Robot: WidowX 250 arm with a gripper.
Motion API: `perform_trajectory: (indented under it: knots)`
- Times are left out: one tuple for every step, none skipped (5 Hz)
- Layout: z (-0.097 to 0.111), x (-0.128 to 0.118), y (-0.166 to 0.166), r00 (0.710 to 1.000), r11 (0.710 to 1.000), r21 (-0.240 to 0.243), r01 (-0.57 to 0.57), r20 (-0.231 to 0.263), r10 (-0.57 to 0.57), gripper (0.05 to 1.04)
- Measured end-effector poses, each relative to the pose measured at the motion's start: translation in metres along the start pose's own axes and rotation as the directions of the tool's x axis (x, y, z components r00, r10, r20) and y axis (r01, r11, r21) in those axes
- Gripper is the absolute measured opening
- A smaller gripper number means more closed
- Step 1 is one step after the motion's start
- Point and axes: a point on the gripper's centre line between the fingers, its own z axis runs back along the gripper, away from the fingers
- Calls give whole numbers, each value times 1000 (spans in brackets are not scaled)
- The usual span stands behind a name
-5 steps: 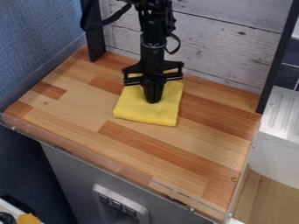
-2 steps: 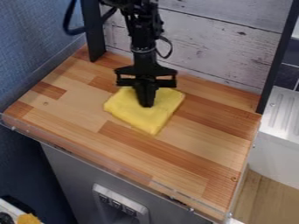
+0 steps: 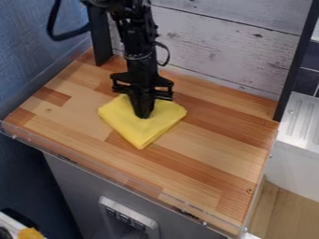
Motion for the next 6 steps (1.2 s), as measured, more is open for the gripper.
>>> perform_trajectory:
  knots:
    - [13, -9, 10, 999, 999, 3, 51, 2, -51, 244]
    - [30, -5, 15, 995, 995, 6, 99, 0, -99, 494]
    - [50, 7, 20, 991, 991, 15, 131, 8, -131, 782]
    - [73, 21, 22, 989, 989, 27, 143, 24, -144, 985]
    - [96, 32, 24, 986, 986, 39, 161, 42, -162, 996]
    - [113, 44, 30, 985, 986, 47, 160, 54, -162, 996]
